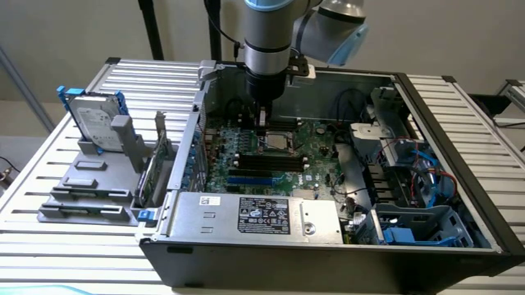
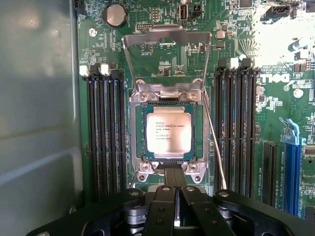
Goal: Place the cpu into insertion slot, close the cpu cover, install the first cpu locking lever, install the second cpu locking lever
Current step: 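Close the cpu cover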
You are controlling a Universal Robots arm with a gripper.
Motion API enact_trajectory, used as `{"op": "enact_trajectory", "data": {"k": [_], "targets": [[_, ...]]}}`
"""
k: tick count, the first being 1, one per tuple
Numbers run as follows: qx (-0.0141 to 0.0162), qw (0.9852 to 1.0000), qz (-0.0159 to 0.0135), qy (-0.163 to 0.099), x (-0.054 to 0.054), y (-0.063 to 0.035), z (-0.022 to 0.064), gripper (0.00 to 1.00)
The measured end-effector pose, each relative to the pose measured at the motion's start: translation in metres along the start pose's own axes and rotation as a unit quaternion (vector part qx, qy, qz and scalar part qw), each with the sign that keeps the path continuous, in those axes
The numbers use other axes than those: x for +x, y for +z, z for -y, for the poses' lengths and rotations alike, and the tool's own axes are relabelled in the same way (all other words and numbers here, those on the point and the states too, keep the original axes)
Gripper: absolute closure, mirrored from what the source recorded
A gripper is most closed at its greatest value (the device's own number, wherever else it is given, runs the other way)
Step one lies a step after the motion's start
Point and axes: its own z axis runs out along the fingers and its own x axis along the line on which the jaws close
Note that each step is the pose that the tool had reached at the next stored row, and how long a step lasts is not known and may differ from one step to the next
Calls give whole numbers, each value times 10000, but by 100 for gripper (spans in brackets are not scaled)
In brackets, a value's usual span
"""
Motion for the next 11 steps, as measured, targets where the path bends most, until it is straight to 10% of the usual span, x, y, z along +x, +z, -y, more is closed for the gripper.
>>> {"op": "enact_trajectory", "data": {"k": [11], "targets": [[0,10000,-2,0,0,0,-14,89]]}}
